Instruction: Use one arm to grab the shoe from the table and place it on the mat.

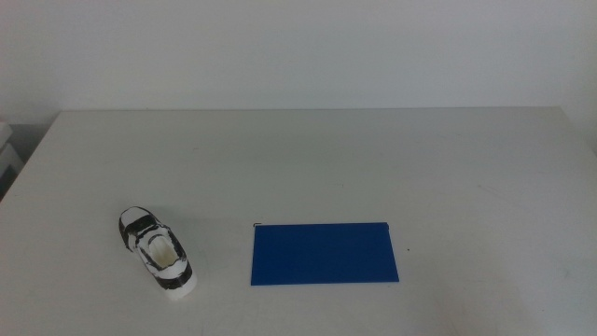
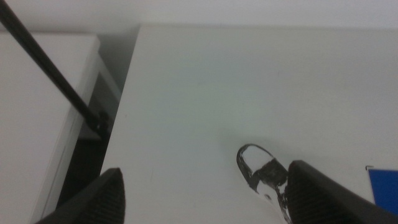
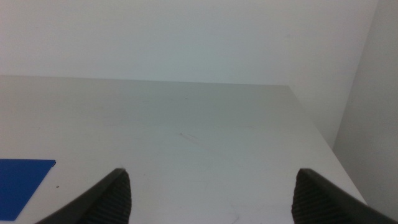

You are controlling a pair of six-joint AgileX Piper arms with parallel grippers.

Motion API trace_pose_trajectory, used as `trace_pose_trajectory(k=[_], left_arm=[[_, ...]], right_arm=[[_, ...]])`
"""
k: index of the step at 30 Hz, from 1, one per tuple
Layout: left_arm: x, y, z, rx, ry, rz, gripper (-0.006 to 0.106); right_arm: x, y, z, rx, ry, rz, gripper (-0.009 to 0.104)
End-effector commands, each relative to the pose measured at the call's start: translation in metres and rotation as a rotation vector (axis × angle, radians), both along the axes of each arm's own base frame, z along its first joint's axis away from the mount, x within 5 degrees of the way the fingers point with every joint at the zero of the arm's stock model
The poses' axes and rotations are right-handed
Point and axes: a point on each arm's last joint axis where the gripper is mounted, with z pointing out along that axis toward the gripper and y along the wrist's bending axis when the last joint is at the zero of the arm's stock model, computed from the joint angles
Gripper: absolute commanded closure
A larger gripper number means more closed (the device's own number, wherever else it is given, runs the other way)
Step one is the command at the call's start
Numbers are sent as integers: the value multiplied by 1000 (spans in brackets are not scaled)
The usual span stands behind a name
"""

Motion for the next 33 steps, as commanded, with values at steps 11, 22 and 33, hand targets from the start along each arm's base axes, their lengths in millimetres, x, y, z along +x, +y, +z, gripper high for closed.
trace_pose_trajectory(k=[11, 22, 33], left_arm=[[51, -6, 52, -112, 163, 19, 14], [94, -42, 35, -182, 278, 92, 14], [127, -67, -15, -348, 495, 250, 11]], right_arm=[[-2, -1, 11, -25, -107, -7, 29], [-2, -1, 11, -25, -107, -7, 29], [-2, -1, 11, -25, -107, -7, 29]])
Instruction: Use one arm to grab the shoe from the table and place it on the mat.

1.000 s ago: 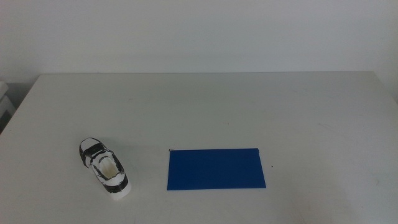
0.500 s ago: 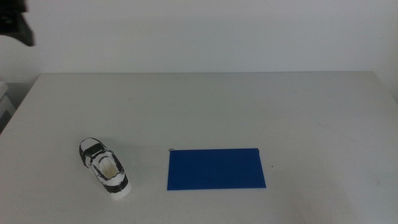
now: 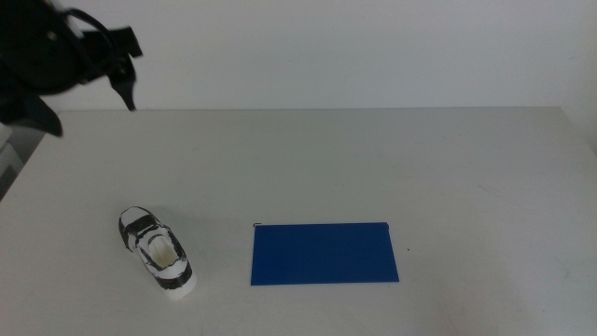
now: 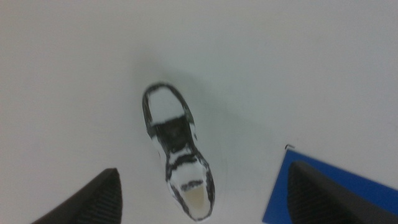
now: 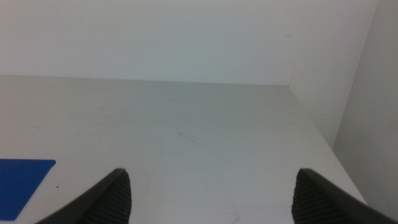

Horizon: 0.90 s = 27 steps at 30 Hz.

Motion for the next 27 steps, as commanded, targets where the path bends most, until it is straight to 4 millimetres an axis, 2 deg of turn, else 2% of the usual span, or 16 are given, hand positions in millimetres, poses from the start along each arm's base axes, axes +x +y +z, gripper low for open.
trace_pose_trajectory(k=[1, 11, 15, 18, 27], left_arm=[[-9, -1, 2, -36, 48, 56, 10], [-2, -6, -65, -137, 90, 206, 9], [-3, -8, -89, -167, 91, 214, 9], [0, -12, -102, -203, 125, 233, 9], [15, -24, -139, -165, 221, 210, 9]], right_arm=[[-2, -1, 11, -25, -107, -7, 29], [-2, -1, 11, -25, -107, -7, 29], [-2, -1, 11, -25, -107, -7, 29], [-2, -1, 11, -25, -107, -7, 29], [-2, -1, 11, -25, -107, -7, 29]])
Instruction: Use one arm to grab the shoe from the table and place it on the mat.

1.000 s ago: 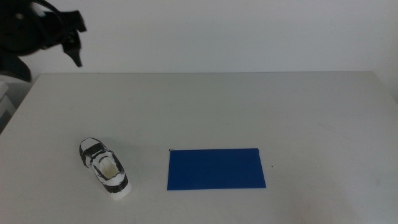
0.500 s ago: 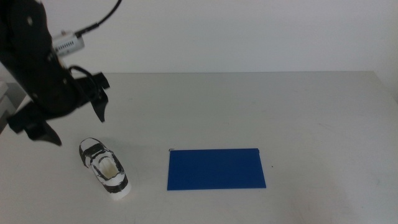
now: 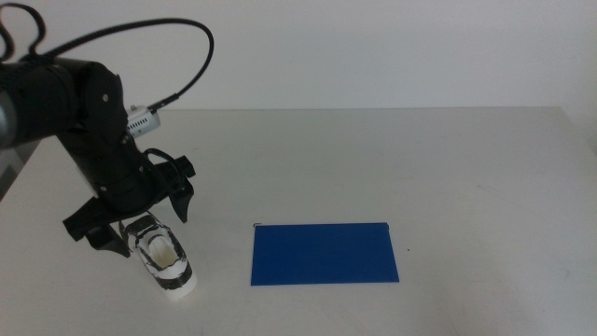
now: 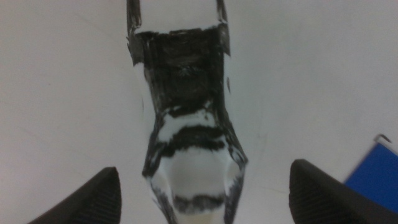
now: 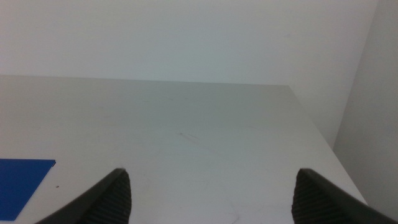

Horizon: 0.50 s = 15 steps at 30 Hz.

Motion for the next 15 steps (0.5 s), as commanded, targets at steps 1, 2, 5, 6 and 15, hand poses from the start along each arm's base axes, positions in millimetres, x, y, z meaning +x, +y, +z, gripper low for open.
trace_pose_trajectory(k=[1, 2, 5, 6, 15], left_arm=[[3, -2, 13, -14, -63, -2, 9], [5, -2, 9, -7, -54, -4, 9], [9, -2, 1, 8, -46, -9, 9], [10, -2, -2, 11, -41, -10, 9], [16, -3, -17, 25, -16, -15, 10]], right_arm=[[-2, -1, 11, -25, -107, -7, 29], [-2, -1, 11, -25, -107, -7, 29], [-2, -1, 11, -25, -107, -7, 29], [-2, -1, 11, -25, -107, -7, 29], [-2, -1, 11, -25, -107, -7, 29]])
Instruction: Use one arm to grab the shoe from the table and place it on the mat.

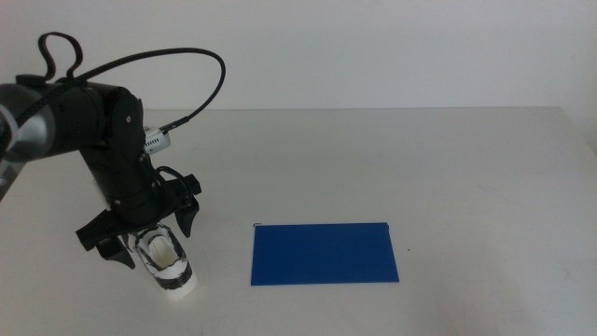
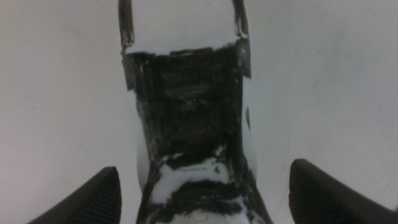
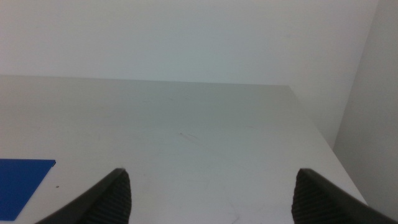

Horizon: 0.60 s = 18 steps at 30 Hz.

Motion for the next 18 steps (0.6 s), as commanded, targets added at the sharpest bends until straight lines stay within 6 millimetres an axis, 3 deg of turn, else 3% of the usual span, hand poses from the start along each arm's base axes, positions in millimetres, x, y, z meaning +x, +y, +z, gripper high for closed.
trace_pose_trajectory(k=[1, 11, 18], left_arm=[[3, -2, 18, -13, -72, -3, 11], [6, -3, 8, -8, -56, -5, 26], [6, -3, 8, -6, -63, -27, 49]], right_arm=[[-2, -1, 11, -25, -107, -7, 29], [-2, -1, 11, -25, -107, -7, 29], [-2, -1, 11, -25, -107, -7, 29]])
